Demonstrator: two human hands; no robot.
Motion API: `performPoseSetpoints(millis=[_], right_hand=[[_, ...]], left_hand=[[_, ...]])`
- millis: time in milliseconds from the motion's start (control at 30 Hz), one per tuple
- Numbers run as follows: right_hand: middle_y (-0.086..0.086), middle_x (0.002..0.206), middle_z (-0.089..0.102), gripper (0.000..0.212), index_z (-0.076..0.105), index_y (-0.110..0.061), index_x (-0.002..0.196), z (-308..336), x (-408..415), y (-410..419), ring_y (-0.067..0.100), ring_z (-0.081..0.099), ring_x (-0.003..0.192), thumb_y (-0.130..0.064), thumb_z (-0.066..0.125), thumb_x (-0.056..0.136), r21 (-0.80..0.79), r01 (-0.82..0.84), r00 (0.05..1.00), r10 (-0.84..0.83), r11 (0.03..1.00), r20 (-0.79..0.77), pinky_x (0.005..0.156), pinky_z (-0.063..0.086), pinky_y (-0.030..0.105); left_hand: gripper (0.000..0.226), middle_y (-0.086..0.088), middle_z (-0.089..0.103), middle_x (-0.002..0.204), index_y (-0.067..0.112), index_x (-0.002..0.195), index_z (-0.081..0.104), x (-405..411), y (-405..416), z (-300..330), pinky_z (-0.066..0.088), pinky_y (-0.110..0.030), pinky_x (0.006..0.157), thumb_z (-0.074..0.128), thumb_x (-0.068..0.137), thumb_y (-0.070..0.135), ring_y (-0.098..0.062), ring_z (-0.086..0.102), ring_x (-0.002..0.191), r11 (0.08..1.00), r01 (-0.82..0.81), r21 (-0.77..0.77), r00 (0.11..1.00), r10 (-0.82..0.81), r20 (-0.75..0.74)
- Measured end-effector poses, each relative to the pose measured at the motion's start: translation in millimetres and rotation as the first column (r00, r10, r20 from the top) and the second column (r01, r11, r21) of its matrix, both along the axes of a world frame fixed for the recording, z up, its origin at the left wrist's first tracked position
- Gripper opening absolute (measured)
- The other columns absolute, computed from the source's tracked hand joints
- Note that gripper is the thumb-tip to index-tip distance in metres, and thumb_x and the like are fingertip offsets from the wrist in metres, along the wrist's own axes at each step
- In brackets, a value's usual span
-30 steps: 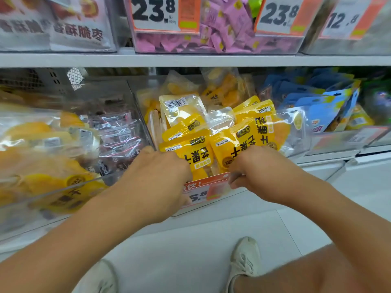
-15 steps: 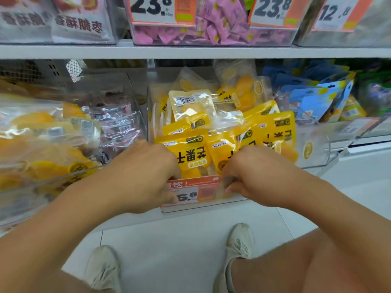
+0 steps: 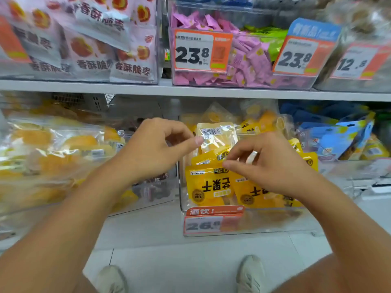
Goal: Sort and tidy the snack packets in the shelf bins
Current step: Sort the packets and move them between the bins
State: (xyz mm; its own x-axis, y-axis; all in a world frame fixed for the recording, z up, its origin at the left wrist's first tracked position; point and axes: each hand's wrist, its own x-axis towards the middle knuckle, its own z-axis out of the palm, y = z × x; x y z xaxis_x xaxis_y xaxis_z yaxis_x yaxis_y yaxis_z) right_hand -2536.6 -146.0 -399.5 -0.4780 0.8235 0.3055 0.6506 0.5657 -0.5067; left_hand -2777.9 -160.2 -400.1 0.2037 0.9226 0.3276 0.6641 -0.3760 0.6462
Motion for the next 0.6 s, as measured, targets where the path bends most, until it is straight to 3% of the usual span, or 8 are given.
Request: performPoseSetpoints(millis=[67, 133, 167, 233, 333, 433, 533, 600], right_hand=[[-0.019, 0.086, 0.07, 0.008, 0.077, -0.028, 0.093, 4, -23, 28, 0.0, 0.064, 0.081, -0.031, 0.071, 0.089, 0.096, 0.016, 0.998, -0.021, 0.995, 0.059, 0.074, 0.051, 0.021], [-0.01, 0.125, 0.065, 0.031, 0.068, -0.029, 0.122, 2, -47, 60, 0.009, 0.057, 0.116, -0.029, 0.067, 0.091, 0.122, -0.026, 0.972, -0.004, 0.992, 0.234, 0.101, 0.045, 0.031], [-0.005, 0.141, 0.054, 0.044, 0.058, -0.029, 0.135, -2, -56, 76, 0.015, 0.047, 0.131, -0.028, 0.065, 0.092, 0.108, -0.034, 0.945, -0.004, 0.994, 0.327, 0.11, 0.037, 0.033], [0.0, 0.151, 0.04, 0.059, 0.038, -0.03, 0.149, -11, -69, 100, 0.025, 0.033, 0.14, -0.032, 0.06, 0.094, 0.109, 0.028, 0.894, -0.073, 0.994, 0.442, 0.114, 0.032, 0.042], [0.012, 0.142, 0.042, 0.061, 0.033, -0.024, 0.148, -23, -70, 115, 0.037, 0.035, 0.132, -0.047, 0.053, 0.096, 0.12, 0.242, 0.847, -0.27, 0.963, 0.458, 0.106, 0.036, 0.049], [0.019, 0.126, 0.052, 0.044, 0.049, -0.008, 0.128, -29, -63, 123, 0.04, 0.049, 0.118, -0.039, 0.055, 0.098, 0.095, 0.384, 0.879, -0.396, 0.918, 0.265, 0.094, 0.042, 0.043], [0.011, 0.109, 0.071, 0.025, 0.07, -0.008, 0.114, -26, -48, 138, 0.029, 0.064, 0.106, -0.021, 0.065, 0.093, 0.006, 0.474, 0.878, -0.473, 0.88, 0.065, 0.083, 0.046, 0.031], [0.001, 0.104, 0.075, 0.019, 0.077, -0.017, 0.107, -22, -47, 139, 0.016, 0.067, 0.099, -0.018, 0.072, 0.089, -0.108, 0.429, 0.903, -0.431, 0.897, 0.006, 0.078, 0.044, 0.02]], left_hand=[[0.013, 0.017, 0.072, 0.094, 0.033, 0.1, 0.074, -8, 31, -9, 0.052, -0.027, 0.085, 0.072, 0.088, 0.038, 0.0, 0.064, 0.091, 0.991, -0.129, 0.034, 0.991, 0.13, -0.021], [0.03, 0.011, 0.067, 0.121, 0.03, 0.12, 0.067, -12, 58, -17, 0.047, -0.035, 0.103, 0.07, 0.09, 0.03, -0.009, 0.059, 0.116, 0.985, -0.169, -0.026, 0.981, 0.165, -0.098], [0.037, 0.007, 0.063, 0.129, 0.027, 0.128, 0.064, -11, 69, -19, 0.044, -0.035, 0.106, 0.068, 0.091, 0.027, -0.013, 0.056, 0.122, 0.984, -0.169, -0.061, 0.979, 0.16, -0.129], [0.047, -0.001, 0.057, 0.137, 0.021, 0.136, 0.057, -9, 85, -20, 0.042, -0.031, 0.104, 0.066, 0.091, 0.024, -0.019, 0.053, 0.127, 0.982, -0.166, -0.094, 0.973, 0.147, -0.178], [0.061, -0.006, 0.049, 0.148, 0.016, 0.147, 0.045, -7, 102, -25, 0.038, -0.026, 0.101, 0.066, 0.091, 0.026, -0.023, 0.048, 0.133, 0.971, -0.193, -0.137, 0.959, 0.158, -0.236], [0.065, -0.004, 0.046, 0.151, 0.017, 0.149, 0.042, -7, 113, -32, 0.034, -0.022, 0.104, 0.069, 0.091, 0.027, -0.021, 0.044, 0.137, 0.97, -0.216, -0.116, 0.956, 0.186, -0.226], [0.058, 0.001, 0.053, 0.144, 0.021, 0.143, 0.051, -10, 123, -35, 0.03, -0.013, 0.095, 0.072, 0.09, 0.029, -0.017, 0.048, 0.132, 0.973, -0.226, -0.056, 0.968, 0.217, -0.129], [0.056, 0.002, 0.054, 0.142, 0.021, 0.142, 0.052, -12, 128, -37, 0.03, -0.014, 0.094, 0.071, 0.091, 0.031, -0.017, 0.049, 0.131, 0.971, -0.223, -0.081, 0.97, 0.213, -0.116]])
